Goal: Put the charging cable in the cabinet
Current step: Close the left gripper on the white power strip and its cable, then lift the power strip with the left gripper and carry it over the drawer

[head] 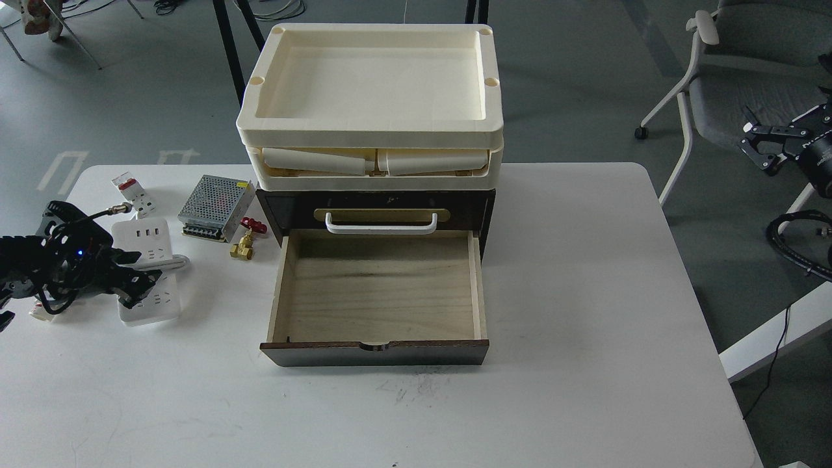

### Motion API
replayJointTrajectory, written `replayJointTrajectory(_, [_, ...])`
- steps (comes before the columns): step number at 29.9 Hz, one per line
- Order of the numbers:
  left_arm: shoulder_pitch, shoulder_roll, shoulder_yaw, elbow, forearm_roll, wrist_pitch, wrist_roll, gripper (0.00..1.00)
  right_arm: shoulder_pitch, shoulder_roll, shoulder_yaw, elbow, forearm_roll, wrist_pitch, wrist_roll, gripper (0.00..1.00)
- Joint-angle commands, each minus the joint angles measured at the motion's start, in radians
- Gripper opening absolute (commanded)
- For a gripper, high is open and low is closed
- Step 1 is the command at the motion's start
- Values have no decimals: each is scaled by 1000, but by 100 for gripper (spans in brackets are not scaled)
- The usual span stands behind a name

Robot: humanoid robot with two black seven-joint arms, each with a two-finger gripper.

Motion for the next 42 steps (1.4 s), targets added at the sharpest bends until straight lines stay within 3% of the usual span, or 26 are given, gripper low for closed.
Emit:
replayJointTrajectory(1, [-1, 1, 16, 0, 0, 8, 0, 20, -2, 0, 0, 0, 0, 0, 0, 100])
replayJointTrajectory(3, [-2, 1, 24, 0, 0, 9, 0, 7, -2, 0, 0, 0, 0, 0, 3, 100])
replayJointTrajectory(6, [-4, 1, 23, -1, 0, 16, 0, 2, -2, 0, 0, 0, 0, 0, 0, 100])
replayJointTrajectory(16, [-74, 25, 24, -7, 0, 88, 0, 0, -5, 0, 0, 0, 0, 0, 0, 100])
replayJointTrajectory(25, [-148, 191, 21, -76, 0, 79, 0, 0, -5, 0, 0, 0, 0, 0, 3, 100])
replayJointTrajectory(29, [-152, 338, 10, -217, -19, 5, 0, 0, -5, -1, 0, 0, 0, 0, 3, 100])
replayJointTrajectory(32, [-162, 476, 6, -389, -94, -67, 0, 0, -5, 0, 0, 0, 0, 0, 3, 100])
replayJointTrajectory(38, [-194, 709, 4, -769, -383, -288, 0, 0, -6, 5, 0, 2, 0, 0, 3, 100])
replayJointTrajectory(42, [-206, 797, -17, -978, -564, -429, 0, 0, -5, 3, 0, 2, 0, 0, 3, 100])
